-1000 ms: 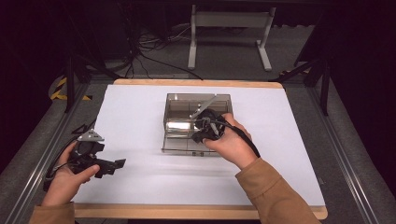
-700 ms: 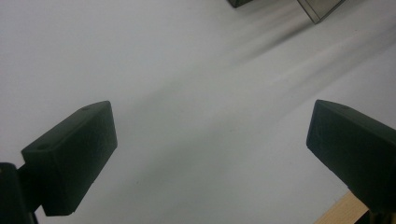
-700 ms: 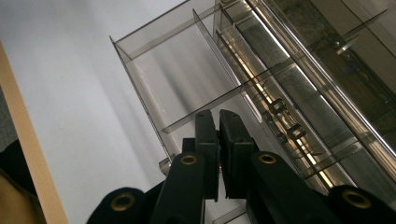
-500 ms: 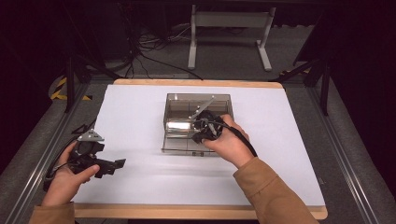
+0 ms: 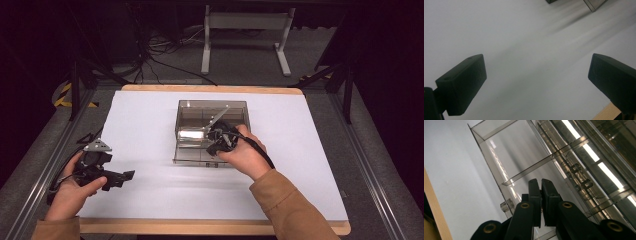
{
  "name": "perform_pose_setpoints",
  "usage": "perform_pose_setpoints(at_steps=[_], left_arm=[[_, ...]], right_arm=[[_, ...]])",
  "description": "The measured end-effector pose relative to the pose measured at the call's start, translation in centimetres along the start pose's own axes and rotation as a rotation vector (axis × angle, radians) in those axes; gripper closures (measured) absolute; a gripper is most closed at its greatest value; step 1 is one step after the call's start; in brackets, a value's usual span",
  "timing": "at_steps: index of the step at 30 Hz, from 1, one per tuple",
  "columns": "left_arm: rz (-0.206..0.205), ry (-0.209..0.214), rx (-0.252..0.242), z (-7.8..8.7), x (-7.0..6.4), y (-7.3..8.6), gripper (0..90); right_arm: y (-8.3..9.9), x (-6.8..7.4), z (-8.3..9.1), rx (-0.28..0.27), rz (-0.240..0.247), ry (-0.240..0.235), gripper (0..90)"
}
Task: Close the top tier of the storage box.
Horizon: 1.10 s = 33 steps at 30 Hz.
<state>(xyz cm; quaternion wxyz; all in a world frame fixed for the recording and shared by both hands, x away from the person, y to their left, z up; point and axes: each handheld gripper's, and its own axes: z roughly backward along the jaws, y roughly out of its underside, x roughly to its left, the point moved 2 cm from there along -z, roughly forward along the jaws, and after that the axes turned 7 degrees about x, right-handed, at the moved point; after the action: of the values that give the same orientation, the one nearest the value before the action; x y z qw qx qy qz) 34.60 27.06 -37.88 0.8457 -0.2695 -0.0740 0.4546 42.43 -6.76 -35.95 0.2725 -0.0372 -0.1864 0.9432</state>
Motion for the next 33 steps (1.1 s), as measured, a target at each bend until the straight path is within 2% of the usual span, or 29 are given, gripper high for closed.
perform_pose_setpoints(at_steps=[15,17,19,24,29,33], left_arm=[[0.002,0.004,0.002,0.0,0.0,0.0,2.4],[-0.003,0.001,0.002,0.0,0.0,0.0,2.4],[0.000,0.000,0.002,0.0,0.0,0.0,2.4],[0.002,0.004,0.002,-0.1,0.0,-0.1,2.4],[-0.003,0.006,0.005,-0.2,-0.1,-0.3,2.4],[-0.008,0.010,0.004,-0.3,-0.1,-0.5,2.4]], right_arm=[[0.4,0.0,-0.6,0.027,0.009,-0.003,86.9],[0.4,0.0,-0.6,0.024,0.012,-0.001,84.8],[0.5,0.0,-0.6,0.013,0.013,-0.004,79.0],[0.5,-0.1,-0.3,-0.018,0.016,0.011,74.4],[0.7,0.0,0.2,-0.038,0.021,0.010,76.4],[0.9,0.0,0.6,-0.056,0.025,0.009,82.2]])
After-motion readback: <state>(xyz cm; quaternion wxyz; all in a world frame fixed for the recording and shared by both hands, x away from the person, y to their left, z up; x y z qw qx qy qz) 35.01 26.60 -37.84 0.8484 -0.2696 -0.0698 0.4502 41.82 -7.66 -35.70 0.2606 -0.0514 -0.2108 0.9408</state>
